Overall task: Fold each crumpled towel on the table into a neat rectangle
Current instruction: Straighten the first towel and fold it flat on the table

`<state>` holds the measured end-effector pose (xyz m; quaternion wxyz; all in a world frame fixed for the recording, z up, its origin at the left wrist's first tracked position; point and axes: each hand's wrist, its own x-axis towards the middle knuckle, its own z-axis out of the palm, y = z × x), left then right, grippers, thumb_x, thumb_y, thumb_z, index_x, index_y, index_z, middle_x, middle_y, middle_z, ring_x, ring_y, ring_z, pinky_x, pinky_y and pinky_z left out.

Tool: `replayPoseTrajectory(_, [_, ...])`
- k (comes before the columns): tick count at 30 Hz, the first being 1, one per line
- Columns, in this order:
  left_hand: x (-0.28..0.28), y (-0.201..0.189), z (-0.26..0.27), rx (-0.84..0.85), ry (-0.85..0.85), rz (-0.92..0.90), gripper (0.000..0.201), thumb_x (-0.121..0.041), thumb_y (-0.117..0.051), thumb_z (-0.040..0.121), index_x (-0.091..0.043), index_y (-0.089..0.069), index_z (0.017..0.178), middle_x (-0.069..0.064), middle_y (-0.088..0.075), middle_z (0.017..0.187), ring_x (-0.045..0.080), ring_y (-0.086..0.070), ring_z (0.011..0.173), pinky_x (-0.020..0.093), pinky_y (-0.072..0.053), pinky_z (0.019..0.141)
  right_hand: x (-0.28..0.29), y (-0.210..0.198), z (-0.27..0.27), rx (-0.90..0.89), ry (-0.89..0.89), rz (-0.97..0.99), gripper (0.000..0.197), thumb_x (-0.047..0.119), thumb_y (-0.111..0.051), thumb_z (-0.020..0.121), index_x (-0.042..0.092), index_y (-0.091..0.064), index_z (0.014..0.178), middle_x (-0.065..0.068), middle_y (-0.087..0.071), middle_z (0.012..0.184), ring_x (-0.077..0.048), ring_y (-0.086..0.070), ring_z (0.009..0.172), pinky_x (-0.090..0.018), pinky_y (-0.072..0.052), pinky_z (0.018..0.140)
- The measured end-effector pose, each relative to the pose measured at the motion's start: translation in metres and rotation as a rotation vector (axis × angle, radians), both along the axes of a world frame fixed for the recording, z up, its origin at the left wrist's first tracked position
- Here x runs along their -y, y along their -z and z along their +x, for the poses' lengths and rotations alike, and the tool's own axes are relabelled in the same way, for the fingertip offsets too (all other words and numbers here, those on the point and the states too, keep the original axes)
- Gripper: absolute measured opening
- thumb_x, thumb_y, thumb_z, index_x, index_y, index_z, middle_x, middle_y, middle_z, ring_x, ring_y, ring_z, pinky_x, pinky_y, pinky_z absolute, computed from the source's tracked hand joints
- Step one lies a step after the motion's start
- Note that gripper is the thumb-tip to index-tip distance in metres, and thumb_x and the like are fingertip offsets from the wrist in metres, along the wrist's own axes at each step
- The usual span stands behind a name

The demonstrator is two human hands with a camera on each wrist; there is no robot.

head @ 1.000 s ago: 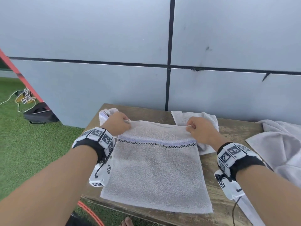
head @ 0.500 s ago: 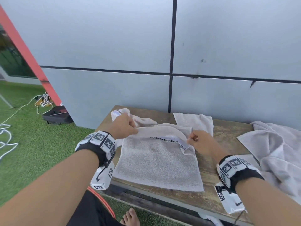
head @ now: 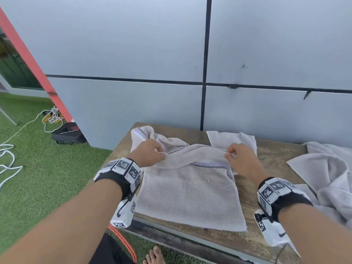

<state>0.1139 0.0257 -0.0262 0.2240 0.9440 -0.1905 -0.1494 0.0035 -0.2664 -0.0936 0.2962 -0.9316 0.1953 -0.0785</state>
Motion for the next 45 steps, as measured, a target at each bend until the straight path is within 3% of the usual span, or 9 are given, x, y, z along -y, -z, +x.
replayPoseTrajectory(3, [0.007,0.018,0.014,-0.07,0.068,0.063,0.03,-0.023,-0.059,0.096,-0.016,-0.051,0.067,-0.002,-0.05,0.07,0.012,-0.046,0.064,0.022,-0.034,0.058,0.001,0.003,0.02,-0.046,-0.023,-0.064,0.008,0.02,-0.057,0.097,0.018,-0.058,0.09,0.0,-0.061,0.093,-0.018,-0.053,0.079,-0.015,-0.03,0.059])
replayPoseTrajectory(7, [0.012,0.033,0.025,-0.121,0.113,0.128,0.026,-0.023,-0.052,0.097,0.0,-0.065,0.096,0.004,-0.059,0.088,0.018,-0.051,0.08,0.028,-0.04,0.071,0.005,0.014,0.041,-0.142,-0.1,-0.138,0.015,0.021,-0.052,0.096,0.013,-0.065,0.095,-0.006,-0.067,0.095,-0.021,-0.057,0.081,-0.03,-0.039,0.066])
replayPoseTrajectory(13, [0.016,0.039,0.036,-0.182,0.176,0.144,0.025,-0.028,-0.056,0.096,-0.006,-0.068,0.101,0.005,-0.063,0.089,0.017,-0.054,0.08,0.035,-0.048,0.08,0.004,0.017,0.05,-0.215,-0.13,-0.204,0.013,0.03,-0.05,0.097,0.025,-0.06,0.09,-0.003,-0.063,0.097,-0.023,-0.058,0.086,-0.033,-0.045,0.073])
replayPoseTrajectory(20, [0.008,0.035,0.028,-0.095,0.154,-0.011,0.031,-0.019,-0.059,0.093,-0.014,-0.048,0.064,-0.002,-0.043,0.061,0.011,-0.036,0.055,0.023,-0.032,0.056,-0.001,0.002,0.037,-0.225,-0.131,-0.012,0.012,0.022,-0.057,0.097,0.016,-0.066,0.092,-0.001,-0.066,0.086,-0.017,-0.06,0.074,-0.027,-0.046,0.06])
replayPoseTrajectory(25, [0.001,0.007,0.012,0.024,0.134,-0.119,0.028,-0.019,-0.063,0.092,-0.022,-0.064,0.064,-0.009,-0.048,0.056,0.005,-0.038,0.051,0.014,-0.034,0.052,-0.006,-0.012,0.019,-0.27,-0.205,0.091,0.013,0.016,-0.062,0.091,0.008,-0.071,0.086,0.003,-0.06,0.065,-0.008,-0.051,0.056,-0.019,-0.041,0.055])
replayPoseTrajectory(32, [-0.019,-0.025,-0.002,0.147,0.108,-0.146,0.022,-0.019,-0.069,0.09,0.001,-0.07,0.082,0.002,-0.059,0.077,0.0,-0.048,0.065,0.026,-0.043,0.073,-0.012,-0.037,-0.029,0.047,-0.098,0.258,0.013,0.018,-0.066,0.094,0.006,-0.069,0.089,0.001,-0.055,0.063,-0.013,-0.048,0.057,-0.028,-0.045,0.063])
replayPoseTrajectory(37, [-0.032,-0.037,-0.024,0.251,0.085,-0.131,0.021,0.002,-0.068,0.083,0.009,-0.062,0.064,-0.009,-0.04,0.054,0.002,-0.041,0.044,0.012,-0.032,0.046,-0.012,-0.051,-0.075,0.347,-0.024,0.327,0.007,0.018,-0.071,0.093,0.02,-0.07,0.086,0.001,-0.048,0.06,-0.003,-0.038,0.047,-0.015,-0.033,0.05])
replayPoseTrajectory(41, [-0.051,-0.015,-0.031,0.11,-0.012,-0.009,0.044,-0.007,-0.065,0.079,-0.016,-0.037,0.046,-0.008,-0.027,0.045,0.013,-0.027,0.049,0.024,-0.025,0.049,-0.021,-0.045,-0.106,0.441,-0.039,0.396,0.005,0.02,-0.072,0.092,0.022,-0.071,0.088,-0.014,-0.067,0.078,-0.016,-0.052,0.065,-0.032,-0.043,0.066])
replayPoseTrajectory(45, [-0.051,0.002,-0.06,0.048,-0.024,0.152,0.043,-0.022,-0.072,0.086,-0.027,-0.056,0.046,-0.012,-0.048,0.051,0.01,-0.041,0.053,0.019,-0.029,0.051,-0.036,-0.026,-0.127,0.431,-0.044,0.395,0.008,0.017,-0.07,0.093,0.022,-0.064,0.091,-0.019,-0.067,0.08,-0.021,-0.055,0.065,-0.034,-0.045,0.065])
